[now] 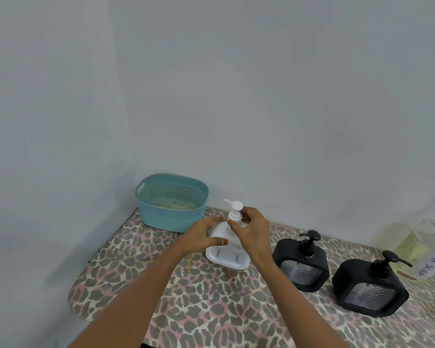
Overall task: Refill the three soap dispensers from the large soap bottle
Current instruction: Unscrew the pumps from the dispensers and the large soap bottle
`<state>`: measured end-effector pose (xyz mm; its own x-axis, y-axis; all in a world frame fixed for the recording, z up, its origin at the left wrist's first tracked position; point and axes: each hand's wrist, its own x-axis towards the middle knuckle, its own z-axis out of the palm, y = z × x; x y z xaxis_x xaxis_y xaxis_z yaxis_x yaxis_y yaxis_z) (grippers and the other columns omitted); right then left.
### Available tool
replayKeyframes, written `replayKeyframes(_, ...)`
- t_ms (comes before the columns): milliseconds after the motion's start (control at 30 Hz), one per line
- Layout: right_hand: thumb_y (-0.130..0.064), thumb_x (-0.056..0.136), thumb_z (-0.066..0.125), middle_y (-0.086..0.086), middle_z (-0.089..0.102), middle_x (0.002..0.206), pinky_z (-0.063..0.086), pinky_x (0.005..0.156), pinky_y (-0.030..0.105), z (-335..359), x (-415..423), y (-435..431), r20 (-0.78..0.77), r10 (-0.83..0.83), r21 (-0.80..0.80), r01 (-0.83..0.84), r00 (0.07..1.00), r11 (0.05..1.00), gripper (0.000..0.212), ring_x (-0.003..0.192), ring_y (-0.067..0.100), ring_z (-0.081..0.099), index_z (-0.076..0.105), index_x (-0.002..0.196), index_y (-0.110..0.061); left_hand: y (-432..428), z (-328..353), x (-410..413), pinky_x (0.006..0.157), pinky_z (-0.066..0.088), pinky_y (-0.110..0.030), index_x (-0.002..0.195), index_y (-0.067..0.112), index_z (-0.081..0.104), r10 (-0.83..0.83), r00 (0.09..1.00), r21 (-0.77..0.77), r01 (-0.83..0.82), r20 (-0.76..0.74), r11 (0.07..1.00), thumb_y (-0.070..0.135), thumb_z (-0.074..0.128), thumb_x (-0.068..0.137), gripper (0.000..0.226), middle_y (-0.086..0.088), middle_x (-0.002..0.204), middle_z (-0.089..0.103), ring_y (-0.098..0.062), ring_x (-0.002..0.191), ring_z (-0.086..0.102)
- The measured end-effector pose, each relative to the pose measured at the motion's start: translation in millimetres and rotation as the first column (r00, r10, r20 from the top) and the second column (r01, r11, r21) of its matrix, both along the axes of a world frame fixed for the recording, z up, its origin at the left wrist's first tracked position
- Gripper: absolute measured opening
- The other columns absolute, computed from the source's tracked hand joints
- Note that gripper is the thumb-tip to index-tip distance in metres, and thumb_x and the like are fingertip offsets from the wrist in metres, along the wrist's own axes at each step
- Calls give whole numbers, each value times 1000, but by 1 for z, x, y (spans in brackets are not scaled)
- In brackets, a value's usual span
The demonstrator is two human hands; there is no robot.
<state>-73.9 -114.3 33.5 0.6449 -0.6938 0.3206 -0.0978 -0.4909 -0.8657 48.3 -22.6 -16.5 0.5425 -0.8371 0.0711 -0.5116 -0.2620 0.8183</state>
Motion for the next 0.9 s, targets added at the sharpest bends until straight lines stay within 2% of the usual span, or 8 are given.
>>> replayKeyframes(67, -9, 77, 69, 6, 64, 100, 40, 73, 15, 13, -1, -3, 2, 8, -10, -8, 1000, 1000, 34, 85, 11, 55, 61, 110, -3, -1, 0, 1, 94, 38, -22, 134, 16, 43, 2, 1000, 32, -3, 10, 999, 29, 73, 76, 67, 0, 133, 52, -14, 120, 50)
replayKeyframes(233, -11, 76, 72, 10, 66, 107, 41, 78, 15, 43, -9, -10, 32, 17, -43, -16, 999, 999, 41, 88, 11, 56, 60, 114, -3, 0, 4, -3, 106, 38, -35, 137, 15, 39, 19, 999, 96, -17, -27, 995, 30, 72, 77, 70, -4, 141, 45, -19, 126, 46)
replayKeyframes(400, -11, 76, 73, 8, 66, 102, 46, 83, 21, 69, -24, -9, 88, 19, -73, -13, 996, 997, 40, 89, 13, 58, 61, 113, -2, 3, 11, -8, 106, 37, -34, 139, 16, 37, 29, 999, 139, -25, -29, 990, 30, 70, 79, 70, -5, 142, 44, -21, 126, 45)
replayKeyframes(533, -13, 77, 72, -3, 60, 96, 45, 75, 8, 81, -40, -8, 126, 16, -61, -8, 992, 998, 39, 88, 10, 58, 60, 113, -6, 3, 14, -11, 106, 36, -34, 140, 16, 34, 34, 999, 157, -30, -24, 987, 28, 69, 80, 70, -6, 145, 40, -22, 128, 43)
replayKeyframes(667, -17, 77, 72, -3, 63, 86, 47, 71, 13, 70, -58, 2, 26, 69, 48, -70, 997, 996, 23, 80, 10, 59, 62, 98, -13, 2, 15, -11, 106, 32, -31, 141, 14, 33, 37, 999, 159, -36, -4, 987, 27, 68, 81, 70, -6, 146, 38, -22, 131, 41)
replayKeyframes(767, -18, 78, 71, 6, 66, 97, 45, 68, 11, 37, -65, 5, -85, 113, 141, -101, 990, 985, 33, 83, 12, 59, 64, 105, -2, 2, 15, -9, 102, 34, -27, 141, 15, 33, 36, 999, 164, -39, 23, 986, 29, 68, 81, 70, -6, 145, 40, -21, 128, 43)
replayKeyframes(900, -23, 78, 71, 8, 68, 99, 43, 62, 10, -11, -69, 12, -228, 150, 260, -88, 962, 962, 31, 83, 12, 60, 67, 103, -4, 2, 14, -7, 96, 30, -20, 140, 15, 33, 8, 996, 188, -24, 89, 982, 32, 66, 82, 69, -6, 146, 38, -21, 130, 41)
